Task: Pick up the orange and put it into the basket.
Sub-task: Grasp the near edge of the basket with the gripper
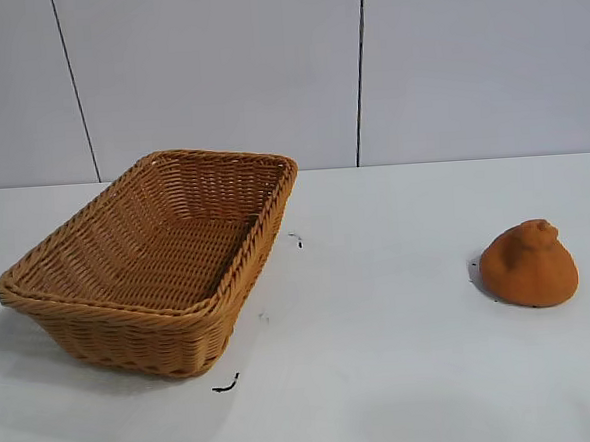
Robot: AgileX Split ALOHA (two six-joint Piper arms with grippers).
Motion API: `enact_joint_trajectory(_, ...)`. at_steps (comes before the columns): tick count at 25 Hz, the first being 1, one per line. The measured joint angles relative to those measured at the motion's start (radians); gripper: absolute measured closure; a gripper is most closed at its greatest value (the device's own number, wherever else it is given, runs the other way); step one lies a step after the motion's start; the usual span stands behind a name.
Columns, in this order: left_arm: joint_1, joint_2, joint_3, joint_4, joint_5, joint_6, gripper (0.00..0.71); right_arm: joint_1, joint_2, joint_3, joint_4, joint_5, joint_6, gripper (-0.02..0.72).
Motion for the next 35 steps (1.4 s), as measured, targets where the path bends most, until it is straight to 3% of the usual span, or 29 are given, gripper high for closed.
enact_joint_trajectory(12,0.0,0.309,0.0,0.0,-0.051,-0.499,0.014,0.0,0.0,0.0,0.0,0.001,0.0,0.023)
enact_joint_trajectory(24,0.0,0.507,-0.003,0.006,-0.116,-0.664,0.014,0.0,0.0,0.0,0.0,0.001,0.0,0.023)
enact_joint_trajectory(35,0.0,0.609,0.016,0.115,-0.165,-0.855,0.014,0.0,0.0,0.0,0.0,0.001,0.0,0.023)
